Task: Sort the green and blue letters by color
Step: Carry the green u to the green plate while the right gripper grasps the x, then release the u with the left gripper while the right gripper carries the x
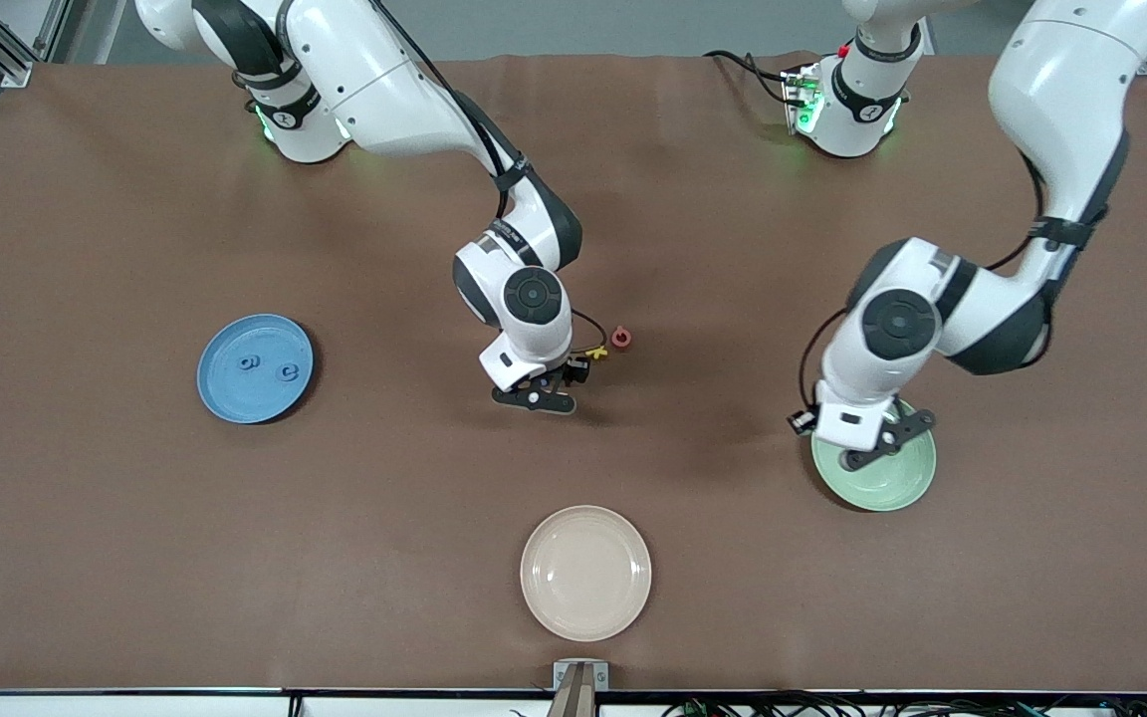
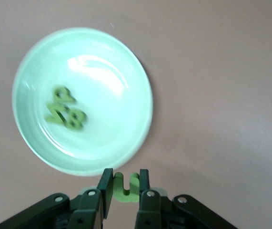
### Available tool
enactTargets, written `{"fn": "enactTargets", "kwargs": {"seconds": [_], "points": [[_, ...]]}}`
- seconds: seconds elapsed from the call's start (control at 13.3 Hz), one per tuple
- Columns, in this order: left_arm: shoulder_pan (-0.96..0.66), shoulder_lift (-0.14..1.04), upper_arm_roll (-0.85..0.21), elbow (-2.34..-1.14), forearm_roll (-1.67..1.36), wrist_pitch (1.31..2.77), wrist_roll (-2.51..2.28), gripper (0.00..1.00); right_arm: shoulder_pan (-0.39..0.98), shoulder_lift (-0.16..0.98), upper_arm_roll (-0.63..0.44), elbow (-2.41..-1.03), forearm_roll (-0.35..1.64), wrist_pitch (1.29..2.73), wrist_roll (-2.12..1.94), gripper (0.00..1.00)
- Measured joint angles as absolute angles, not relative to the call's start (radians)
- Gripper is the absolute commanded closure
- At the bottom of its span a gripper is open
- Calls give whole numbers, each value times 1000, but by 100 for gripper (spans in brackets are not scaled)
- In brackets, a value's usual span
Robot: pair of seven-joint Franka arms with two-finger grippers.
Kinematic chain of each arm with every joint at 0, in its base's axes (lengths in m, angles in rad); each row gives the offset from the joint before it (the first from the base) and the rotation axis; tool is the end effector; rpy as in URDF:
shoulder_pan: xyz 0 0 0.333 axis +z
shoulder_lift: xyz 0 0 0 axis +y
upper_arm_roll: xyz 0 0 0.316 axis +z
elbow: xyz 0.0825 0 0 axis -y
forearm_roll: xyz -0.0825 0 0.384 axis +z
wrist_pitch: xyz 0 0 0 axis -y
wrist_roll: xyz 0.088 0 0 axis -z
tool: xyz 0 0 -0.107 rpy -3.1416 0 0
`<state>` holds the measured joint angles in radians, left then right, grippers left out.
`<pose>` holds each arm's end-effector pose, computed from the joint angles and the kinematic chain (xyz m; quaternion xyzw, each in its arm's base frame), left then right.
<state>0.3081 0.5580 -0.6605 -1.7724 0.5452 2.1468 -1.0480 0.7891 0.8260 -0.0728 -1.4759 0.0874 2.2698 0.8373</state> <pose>0.6285 -0.1667 0.2954 -0.9730 -0.2230 -0.0246 0.0544 0.5313 0.4770 0.1829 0.9968 -0.0777 -0.0147 0.0059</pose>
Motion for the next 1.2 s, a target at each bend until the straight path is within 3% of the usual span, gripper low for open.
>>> {"fn": "enactTargets", "kwargs": {"seconds": [0.15, 0.37, 0.6, 0.67, 0.75, 0.82, 1.2], "points": [[351, 571, -658, -1757, 545, 2147, -973, 100, 789, 826, -73, -1476, 87, 2270, 838, 53], [356, 596, -617, -1727, 545, 2147, -893, 99, 789, 826, -73, -1476, 88, 2270, 838, 53], [356, 647, -592, -1702, 545, 2149, -856, 91, 789, 827, -73, -1476, 88, 2269, 838, 57], [355, 662, -589, -1695, 545, 2149, -854, 81, 789, 827, -74, -1476, 88, 2269, 838, 60], [355, 672, -585, -1691, 545, 2149, -854, 51, 789, 828, -75, -1476, 88, 2268, 838, 62], [355, 679, -584, -1688, 545, 2149, -853, 3, 789, 829, -76, -1476, 88, 2268, 838, 65], [366, 680, -573, -1669, 547, 2146, -807, 0, 789, 829, -76, -1474, 88, 2269, 838, 85]]}}
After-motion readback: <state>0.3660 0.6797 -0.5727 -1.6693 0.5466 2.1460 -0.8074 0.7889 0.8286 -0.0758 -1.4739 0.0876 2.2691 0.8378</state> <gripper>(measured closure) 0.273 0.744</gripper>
